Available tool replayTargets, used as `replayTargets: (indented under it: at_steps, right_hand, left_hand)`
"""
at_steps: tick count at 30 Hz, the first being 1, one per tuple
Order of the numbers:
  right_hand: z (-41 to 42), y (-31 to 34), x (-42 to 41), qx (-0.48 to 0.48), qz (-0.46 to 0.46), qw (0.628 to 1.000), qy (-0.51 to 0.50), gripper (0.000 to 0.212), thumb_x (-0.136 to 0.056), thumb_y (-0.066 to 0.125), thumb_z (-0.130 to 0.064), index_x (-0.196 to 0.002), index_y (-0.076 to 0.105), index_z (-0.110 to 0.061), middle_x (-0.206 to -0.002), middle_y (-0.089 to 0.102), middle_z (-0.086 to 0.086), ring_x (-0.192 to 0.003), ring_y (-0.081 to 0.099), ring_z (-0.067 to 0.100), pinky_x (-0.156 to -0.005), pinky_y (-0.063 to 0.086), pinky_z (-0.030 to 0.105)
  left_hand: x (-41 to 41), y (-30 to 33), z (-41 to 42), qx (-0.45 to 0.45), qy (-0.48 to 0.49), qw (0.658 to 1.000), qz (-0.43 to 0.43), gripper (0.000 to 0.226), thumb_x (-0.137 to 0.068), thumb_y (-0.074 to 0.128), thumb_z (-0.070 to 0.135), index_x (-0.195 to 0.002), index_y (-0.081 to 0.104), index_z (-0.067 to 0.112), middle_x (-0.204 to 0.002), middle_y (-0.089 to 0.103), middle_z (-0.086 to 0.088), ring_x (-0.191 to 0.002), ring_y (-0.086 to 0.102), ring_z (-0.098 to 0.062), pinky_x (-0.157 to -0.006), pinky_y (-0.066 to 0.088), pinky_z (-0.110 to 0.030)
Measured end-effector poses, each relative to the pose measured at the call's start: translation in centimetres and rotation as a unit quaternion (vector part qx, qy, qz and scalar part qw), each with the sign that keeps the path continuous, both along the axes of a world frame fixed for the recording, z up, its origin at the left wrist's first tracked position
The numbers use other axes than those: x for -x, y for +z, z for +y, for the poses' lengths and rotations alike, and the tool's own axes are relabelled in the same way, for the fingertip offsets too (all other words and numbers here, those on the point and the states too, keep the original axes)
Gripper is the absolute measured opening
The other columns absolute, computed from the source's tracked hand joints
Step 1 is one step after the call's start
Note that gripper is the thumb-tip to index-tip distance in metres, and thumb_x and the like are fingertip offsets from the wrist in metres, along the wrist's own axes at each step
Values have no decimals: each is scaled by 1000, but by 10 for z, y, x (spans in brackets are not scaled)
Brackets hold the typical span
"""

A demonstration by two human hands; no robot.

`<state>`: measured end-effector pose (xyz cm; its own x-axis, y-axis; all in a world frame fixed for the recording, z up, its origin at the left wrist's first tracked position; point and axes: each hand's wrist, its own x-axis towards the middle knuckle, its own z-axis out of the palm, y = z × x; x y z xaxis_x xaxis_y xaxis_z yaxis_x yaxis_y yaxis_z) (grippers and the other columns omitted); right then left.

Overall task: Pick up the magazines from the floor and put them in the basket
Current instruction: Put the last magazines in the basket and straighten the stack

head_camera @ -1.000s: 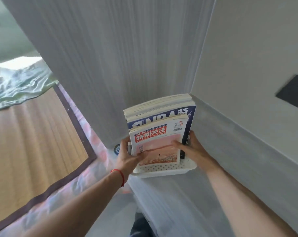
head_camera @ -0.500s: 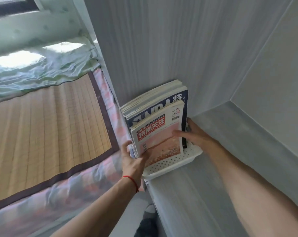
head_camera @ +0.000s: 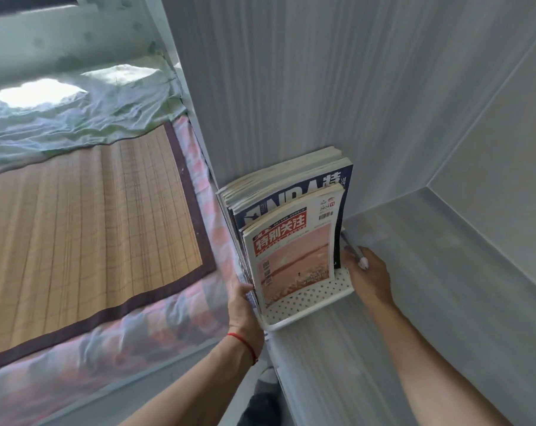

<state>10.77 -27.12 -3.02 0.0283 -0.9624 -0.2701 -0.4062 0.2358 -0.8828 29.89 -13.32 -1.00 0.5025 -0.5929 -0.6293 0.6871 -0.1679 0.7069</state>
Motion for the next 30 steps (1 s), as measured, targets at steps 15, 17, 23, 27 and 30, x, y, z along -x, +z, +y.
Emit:
replayTargets:
  at_steps: [15, 17, 23, 27, 30]
  right_hand:
    - [-25, -1, -16, -21, -6, 999, 25, 36, -104, 46, -47, -129, 62, -27, -124, 69, 3, -113, 67, 25, -93, 57, 43]
    - [-28, 0, -16, -22, -5, 999, 32, 35, -104, 45, -47, -128, 62, -28, -123, 70, 3, -111, 67, 24, -96, 55, 45]
    - [-31, 5, -15, -46, 31, 996, 74, 44, -105, 38, -53, -141, 50, -33, -135, 63, 4, -118, 63, 25, -103, 51, 49]
    - [-31, 9, -13, -49, 44, 993, 94, 48, -105, 35, -55, -147, 45, -34, -141, 59, 3, -122, 60, 25, -105, 48, 45]
    - [-33, 10, -9, -41, 80, 988, 126, 51, -105, 31, -56, -149, 41, -32, -144, 57, 4, -124, 58, 26, -105, 46, 41]
  left_hand:
    - [-21, -8, -37, -47, -28, 997, -50, 65, -105, 24, 60, -64, 73, 46, -65, 76, 9, -56, 74, -8, -43, 56, -27]
    - [-22, -8, -39, -50, -36, 996, -65, 67, -106, 22, 55, -63, 71, 43, -63, 74, 10, -56, 73, -6, -44, 56, -25]
    - [-27, -9, -43, -49, -64, 989, -126, 50, -109, 26, 39, -79, 65, 32, -60, 71, 12, -54, 71, -5, -45, 55, -22]
    - [-27, -6, -40, -36, -76, 986, -145, 34, -111, 28, 33, -99, 59, 24, -64, 72, 16, -61, 72, -2, -46, 55, -19]
    - [-27, -4, -38, -32, -87, 985, -148, 33, -111, 28, 34, -99, 58, 25, -67, 73, 15, -64, 74, -4, -47, 56, -20]
